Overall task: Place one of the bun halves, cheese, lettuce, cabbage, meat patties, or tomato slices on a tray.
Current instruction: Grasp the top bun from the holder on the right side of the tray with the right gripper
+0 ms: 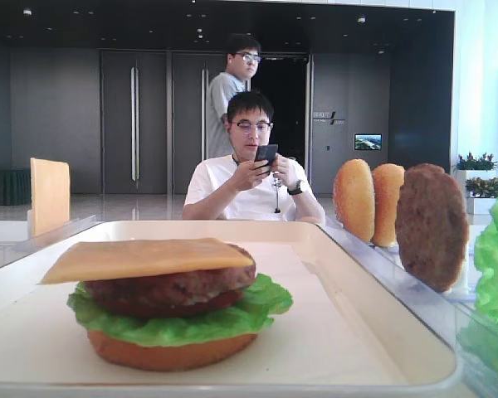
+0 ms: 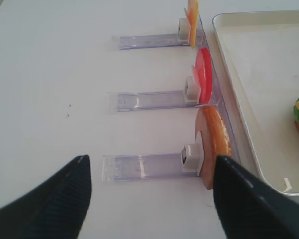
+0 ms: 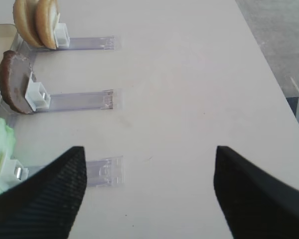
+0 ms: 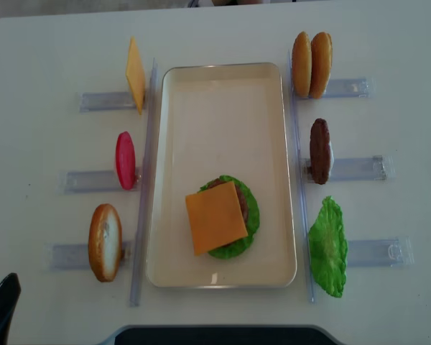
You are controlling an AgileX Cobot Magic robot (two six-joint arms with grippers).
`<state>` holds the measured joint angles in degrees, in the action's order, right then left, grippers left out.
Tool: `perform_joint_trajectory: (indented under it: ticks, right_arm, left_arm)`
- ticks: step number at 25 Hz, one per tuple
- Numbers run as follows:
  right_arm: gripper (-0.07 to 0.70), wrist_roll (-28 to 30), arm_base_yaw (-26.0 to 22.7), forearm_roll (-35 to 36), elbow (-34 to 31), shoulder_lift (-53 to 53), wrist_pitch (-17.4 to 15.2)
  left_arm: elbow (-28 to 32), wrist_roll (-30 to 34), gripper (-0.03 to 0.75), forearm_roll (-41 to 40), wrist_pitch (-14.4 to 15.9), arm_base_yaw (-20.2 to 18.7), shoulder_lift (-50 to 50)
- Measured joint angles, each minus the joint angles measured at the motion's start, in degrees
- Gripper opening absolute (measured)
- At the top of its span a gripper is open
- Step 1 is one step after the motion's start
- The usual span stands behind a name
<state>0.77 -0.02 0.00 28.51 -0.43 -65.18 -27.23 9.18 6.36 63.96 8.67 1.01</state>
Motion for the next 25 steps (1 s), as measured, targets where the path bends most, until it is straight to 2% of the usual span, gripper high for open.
perform_joint_trajectory:
  ticks: [25]
  right_arm:
    - [0.535, 0.0, 0.0, 0.0, 0.0, 0.0, 0.0]
  left_arm:
    - [0.0, 0.0, 0.58, 0.0, 0.0, 0.0, 0.0]
